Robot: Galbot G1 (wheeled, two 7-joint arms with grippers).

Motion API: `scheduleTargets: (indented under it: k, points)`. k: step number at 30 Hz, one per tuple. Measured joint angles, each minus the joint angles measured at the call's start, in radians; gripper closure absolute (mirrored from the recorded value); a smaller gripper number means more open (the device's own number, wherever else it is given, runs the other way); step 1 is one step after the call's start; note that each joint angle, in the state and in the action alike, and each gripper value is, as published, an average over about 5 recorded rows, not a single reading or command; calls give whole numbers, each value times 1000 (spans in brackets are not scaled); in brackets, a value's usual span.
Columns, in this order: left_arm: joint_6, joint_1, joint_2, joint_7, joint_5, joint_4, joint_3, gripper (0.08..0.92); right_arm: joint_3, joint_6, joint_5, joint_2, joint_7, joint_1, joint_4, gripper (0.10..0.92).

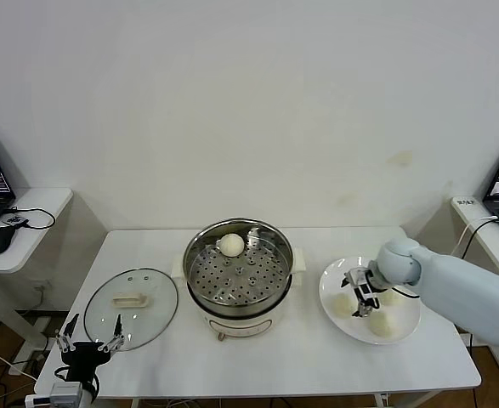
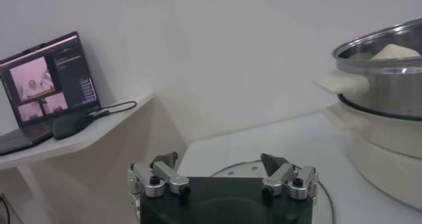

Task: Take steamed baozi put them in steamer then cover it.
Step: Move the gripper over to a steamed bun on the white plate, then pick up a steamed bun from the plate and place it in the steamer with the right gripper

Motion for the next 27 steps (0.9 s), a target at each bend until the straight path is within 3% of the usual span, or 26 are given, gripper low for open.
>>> scheduleTargets:
  k: [12,27]
  points:
    - [0,1,-3,0,-6,-2,3,177,13,-8,-5,13,-12,-7,-14,437]
    - [9,1,10,0,-15,-18,-2,177,-54,-30,79,-60,-71,183,55,448]
